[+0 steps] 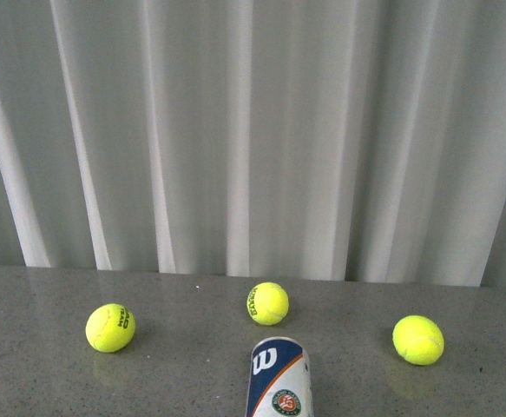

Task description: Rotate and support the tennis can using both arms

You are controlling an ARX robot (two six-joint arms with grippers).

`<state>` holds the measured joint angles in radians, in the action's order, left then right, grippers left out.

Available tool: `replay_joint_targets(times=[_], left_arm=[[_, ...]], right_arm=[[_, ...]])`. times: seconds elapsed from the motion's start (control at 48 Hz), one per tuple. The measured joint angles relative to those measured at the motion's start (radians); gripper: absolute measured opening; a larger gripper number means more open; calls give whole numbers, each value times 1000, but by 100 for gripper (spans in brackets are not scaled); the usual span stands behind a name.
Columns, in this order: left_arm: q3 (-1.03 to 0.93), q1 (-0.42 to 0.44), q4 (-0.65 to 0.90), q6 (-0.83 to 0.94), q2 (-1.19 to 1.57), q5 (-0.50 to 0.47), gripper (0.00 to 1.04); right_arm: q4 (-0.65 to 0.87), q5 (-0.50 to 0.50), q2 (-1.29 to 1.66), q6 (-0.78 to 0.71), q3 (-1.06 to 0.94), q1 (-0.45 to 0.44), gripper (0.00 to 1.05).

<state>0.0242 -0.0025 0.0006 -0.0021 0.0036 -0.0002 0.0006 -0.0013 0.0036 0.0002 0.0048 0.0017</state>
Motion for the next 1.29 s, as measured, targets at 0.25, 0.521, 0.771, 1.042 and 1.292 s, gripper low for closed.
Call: replay_joint_targets(times=[0.25,0.521,0.771,1.042,1.292], left_arm=[[0,0,0,0,0,0,98],[0,0,0,0,0,0,98],[0,0,0,0,0,0,98],[0,0,0,0,0,0,98],[0,0,0,0,0,0,98]], right_arm=[[0,0,0,0,0,0,98],[0,0,0,0,0,0,98],[-190,-239,502,108,251,-66,98],[-154,-244,1274,349,624,175,98],[-111,-208,1692,423,842,299,98]])
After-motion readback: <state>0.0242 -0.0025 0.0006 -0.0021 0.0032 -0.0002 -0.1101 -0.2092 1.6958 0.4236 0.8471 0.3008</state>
